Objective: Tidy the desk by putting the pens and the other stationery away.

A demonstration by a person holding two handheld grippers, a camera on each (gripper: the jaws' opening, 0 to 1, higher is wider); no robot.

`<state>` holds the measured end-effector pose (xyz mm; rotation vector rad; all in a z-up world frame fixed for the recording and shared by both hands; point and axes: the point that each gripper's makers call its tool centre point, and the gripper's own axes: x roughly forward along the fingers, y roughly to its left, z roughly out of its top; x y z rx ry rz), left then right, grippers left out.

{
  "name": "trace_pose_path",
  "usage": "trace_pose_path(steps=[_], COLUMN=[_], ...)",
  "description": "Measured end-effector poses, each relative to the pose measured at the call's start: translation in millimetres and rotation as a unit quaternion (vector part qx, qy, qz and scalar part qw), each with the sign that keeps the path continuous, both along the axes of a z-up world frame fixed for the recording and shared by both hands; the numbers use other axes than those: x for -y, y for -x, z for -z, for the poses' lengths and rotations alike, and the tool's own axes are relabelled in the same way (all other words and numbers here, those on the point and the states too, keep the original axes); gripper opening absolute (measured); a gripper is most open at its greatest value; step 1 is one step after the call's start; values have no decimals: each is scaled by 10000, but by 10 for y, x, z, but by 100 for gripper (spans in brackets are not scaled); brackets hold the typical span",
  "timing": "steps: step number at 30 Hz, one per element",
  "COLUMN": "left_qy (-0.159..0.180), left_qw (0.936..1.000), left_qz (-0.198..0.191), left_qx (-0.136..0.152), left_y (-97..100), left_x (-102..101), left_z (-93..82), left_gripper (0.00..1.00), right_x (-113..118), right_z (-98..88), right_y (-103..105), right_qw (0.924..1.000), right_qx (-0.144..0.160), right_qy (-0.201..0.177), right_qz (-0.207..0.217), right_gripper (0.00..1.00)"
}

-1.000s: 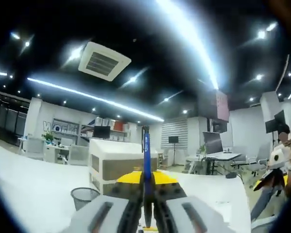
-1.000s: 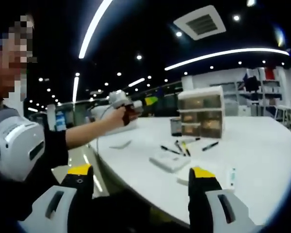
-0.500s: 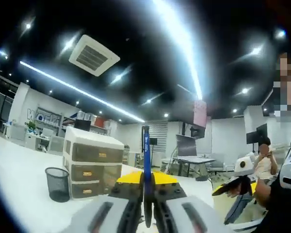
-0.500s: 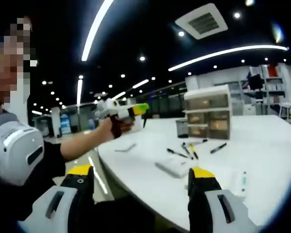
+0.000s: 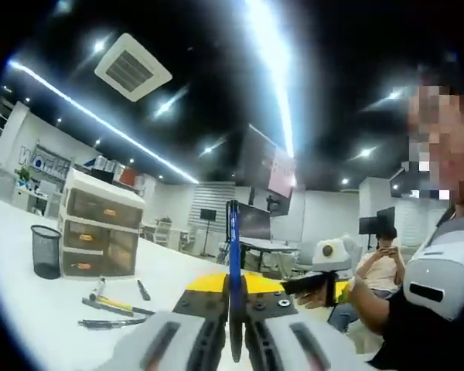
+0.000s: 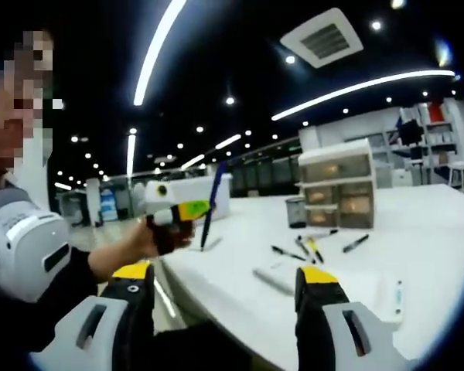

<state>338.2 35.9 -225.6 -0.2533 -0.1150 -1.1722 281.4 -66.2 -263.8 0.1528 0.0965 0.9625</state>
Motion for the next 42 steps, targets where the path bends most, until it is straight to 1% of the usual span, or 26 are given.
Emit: trace_pose_path(steps=[1, 3, 8, 11, 13, 14, 15, 19, 22, 25, 28, 32, 34, 36, 38, 41, 42], left_qy=[-151, -178, -345, -350, -351, -361, -364, -480, -517, -602, -712, -737, -769, -805, -848, -942, -961], left_qw=[9997, 9996, 9987, 9985, 9984, 9983, 9982, 9970, 9962, 9946, 9924, 9917, 9913, 9907, 9900, 9884, 9881], left_qz=[-96, -77, -44, -34, -31, -39, -50, -123, -208, -333, -462, -497, -514, -529, -541, -594, -610], left_qx=[192, 225, 384, 428, 446, 463, 484, 595, 664, 777, 892, 927, 936, 961, 992, 1030, 1038], left_y=[29, 137, 310, 384, 415, 424, 436, 457, 468, 474, 472, 475, 471, 474, 480, 473, 469], left_x=[10, 63, 174, 225, 264, 280, 301, 355, 361, 363, 366, 369, 372, 379, 389, 399, 399], left_z=[36, 88, 218, 261, 279, 288, 297, 353, 373, 399, 431, 439, 449, 457, 468, 502, 507], left_gripper=[7, 7, 7, 7, 7, 7, 7, 7, 7, 7, 7, 7, 7, 7, 7, 7, 7], right_x=[-8, -19, -69, -134, -202, -232, -264, -397, -448, -466, -494, -531, -552, -564, -572, -562, -564], right_z=[-14, -37, -109, -158, -187, -199, -217, -317, -353, -345, -342, -318, -303, -294, -272, -241, -233], right_y=[-1, -6, -15, -18, -16, -18, -27, -49, -90, -153, -178, -184, -181, -188, -202, -228, -230], right_qw=[10000, 9999, 9995, 9991, 9988, 9987, 9986, 9974, 9972, 9973, 9968, 9967, 9967, 9968, 9972, 9976, 9977], right_qx=[21, 71, 139, 186, 240, 257, 262, 283, 419, 466, 369, 300, 325, 400, 409, 486, 480], right_qy=[-29, -74, -263, -343, -351, -349, -370, -537, -527, -505, -653, -702, -688, -646, -590, -480, -468], right_qz=[-11, -20, -82, -145, -224, -265, -289, -401, -340, -245, -264, -287, -288, -261, -218, -137, -125], right_gripper=[69, 68, 66, 64, 61, 57, 55, 53, 47, 41, 35, 26, 22, 20, 18, 8, 7])
